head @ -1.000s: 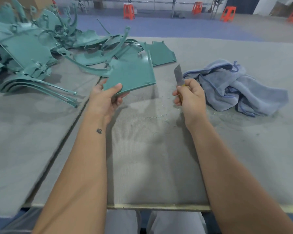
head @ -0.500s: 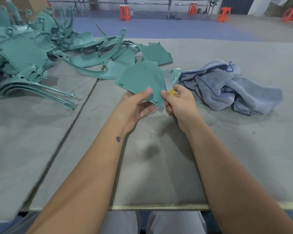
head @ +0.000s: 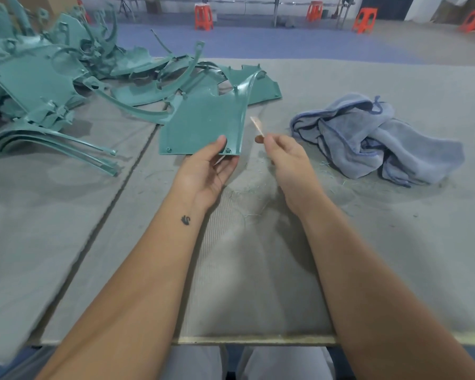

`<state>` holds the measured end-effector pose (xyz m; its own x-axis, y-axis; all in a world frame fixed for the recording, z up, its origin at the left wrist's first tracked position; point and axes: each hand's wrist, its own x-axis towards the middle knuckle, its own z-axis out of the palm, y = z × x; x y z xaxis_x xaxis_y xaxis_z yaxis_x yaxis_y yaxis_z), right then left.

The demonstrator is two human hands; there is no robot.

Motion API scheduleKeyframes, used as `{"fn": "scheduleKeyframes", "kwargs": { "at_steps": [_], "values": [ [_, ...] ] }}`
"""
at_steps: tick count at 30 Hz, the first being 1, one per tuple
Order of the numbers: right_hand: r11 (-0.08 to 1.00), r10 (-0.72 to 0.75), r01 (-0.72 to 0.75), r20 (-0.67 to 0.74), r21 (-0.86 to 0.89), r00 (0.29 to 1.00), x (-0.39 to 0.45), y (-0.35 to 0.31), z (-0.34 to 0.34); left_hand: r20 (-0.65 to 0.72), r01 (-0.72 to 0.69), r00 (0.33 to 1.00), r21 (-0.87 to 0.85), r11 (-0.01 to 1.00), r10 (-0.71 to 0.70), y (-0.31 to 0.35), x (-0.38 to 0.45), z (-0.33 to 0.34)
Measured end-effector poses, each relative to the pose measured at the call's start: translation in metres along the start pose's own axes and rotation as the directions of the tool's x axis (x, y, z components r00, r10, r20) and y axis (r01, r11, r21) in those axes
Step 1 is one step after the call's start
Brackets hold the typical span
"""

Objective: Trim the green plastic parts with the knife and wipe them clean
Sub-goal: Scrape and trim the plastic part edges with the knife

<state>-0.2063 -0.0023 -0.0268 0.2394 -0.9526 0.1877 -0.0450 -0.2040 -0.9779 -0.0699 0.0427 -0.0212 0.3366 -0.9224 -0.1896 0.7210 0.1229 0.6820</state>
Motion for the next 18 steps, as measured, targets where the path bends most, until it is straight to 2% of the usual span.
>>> {"fn": "scheduleKeyframes", "kwargs": {
  "at_steps": [3,7,9,12,18],
  "values": [
    [0.998,-0.054,0.053,0.011,0.03,0.998,-0.002,-0.001,-0.003,-0.029,0.016,0.999,-0.029,0.999,-0.017,0.001,0.001,0.0],
    [0.992,-0.071,0.059,0.106,0.112,0.992,-0.005,-0.004,-0.002,-0.033,0.012,0.999,-0.033,0.999,-0.013,0.002,-0.001,0.0],
    [0.994,-0.007,-0.009,0.147,0.113,0.989,-0.002,-0.004,0.001,-0.035,0.009,0.999,-0.019,1.0,-0.009,0.002,-0.002,0.0],
    [0.994,0.101,-0.109,0.21,0.027,0.972,0.001,-0.003,0.001,-0.026,0.014,1.0,-0.006,1.0,-0.014,0.002,-0.003,0.002],
    [0.999,-0.019,0.025,0.278,-0.019,0.96,-0.01,-0.002,-0.001,-0.014,0.01,1.0,-0.009,1.0,-0.01,0.003,-0.004,0.002]
  ]
}}
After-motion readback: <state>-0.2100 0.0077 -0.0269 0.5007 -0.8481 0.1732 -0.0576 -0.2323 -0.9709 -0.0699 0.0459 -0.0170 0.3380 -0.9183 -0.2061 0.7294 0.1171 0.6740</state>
